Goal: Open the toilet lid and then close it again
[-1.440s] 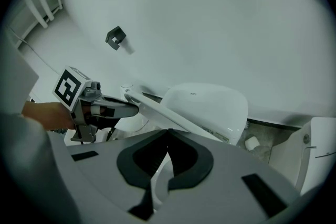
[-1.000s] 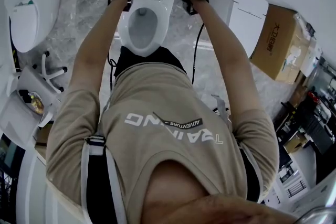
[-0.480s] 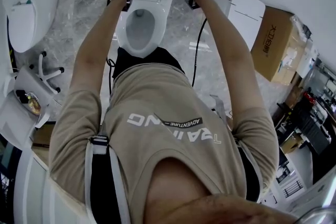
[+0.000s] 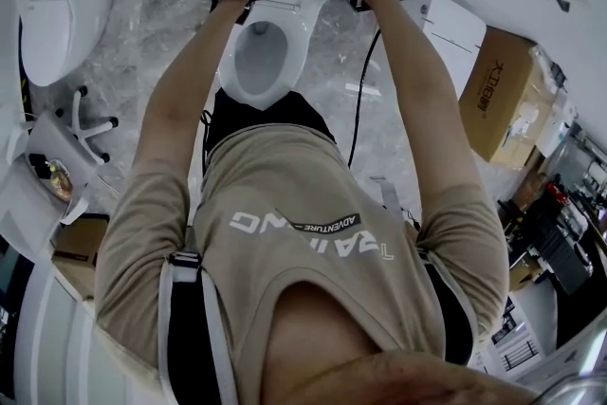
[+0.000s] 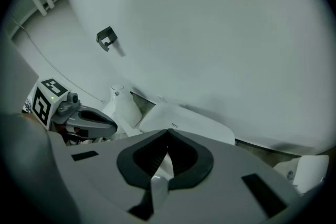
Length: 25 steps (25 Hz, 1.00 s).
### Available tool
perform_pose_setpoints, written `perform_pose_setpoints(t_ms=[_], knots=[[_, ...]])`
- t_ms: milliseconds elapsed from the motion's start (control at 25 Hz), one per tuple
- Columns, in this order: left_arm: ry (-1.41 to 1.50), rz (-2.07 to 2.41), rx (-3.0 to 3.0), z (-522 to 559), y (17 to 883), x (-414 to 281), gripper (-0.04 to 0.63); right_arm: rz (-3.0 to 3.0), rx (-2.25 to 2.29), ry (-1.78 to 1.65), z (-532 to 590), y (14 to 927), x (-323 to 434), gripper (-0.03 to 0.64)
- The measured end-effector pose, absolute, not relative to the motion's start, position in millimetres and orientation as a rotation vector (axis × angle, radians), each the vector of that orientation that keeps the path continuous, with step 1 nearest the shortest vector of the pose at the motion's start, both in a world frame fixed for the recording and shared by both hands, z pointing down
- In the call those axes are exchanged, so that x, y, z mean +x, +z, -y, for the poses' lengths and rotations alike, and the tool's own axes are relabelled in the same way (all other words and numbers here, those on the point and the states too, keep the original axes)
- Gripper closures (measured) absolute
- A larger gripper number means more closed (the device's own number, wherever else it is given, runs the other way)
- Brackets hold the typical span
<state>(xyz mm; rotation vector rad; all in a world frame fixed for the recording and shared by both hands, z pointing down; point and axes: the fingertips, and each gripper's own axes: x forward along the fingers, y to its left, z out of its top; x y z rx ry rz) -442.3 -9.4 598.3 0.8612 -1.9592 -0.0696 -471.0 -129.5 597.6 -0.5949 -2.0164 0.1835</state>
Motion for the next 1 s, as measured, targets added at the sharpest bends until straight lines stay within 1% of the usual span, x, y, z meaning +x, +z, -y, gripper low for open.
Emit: perform_pose_setpoints(t_ms=[320,1000], knots=[[-0.038,1.924,0.913,17.2,604.1,-432.9,0.591,1.881,-0.658,0.141,126.2,607.8,-459.9,0.607],[-0.061,1.807,1.002,7.4,607.2,-361.9,0.591,1.717,-0.853,0.094,84.7,616.1,-393.1,0.607]])
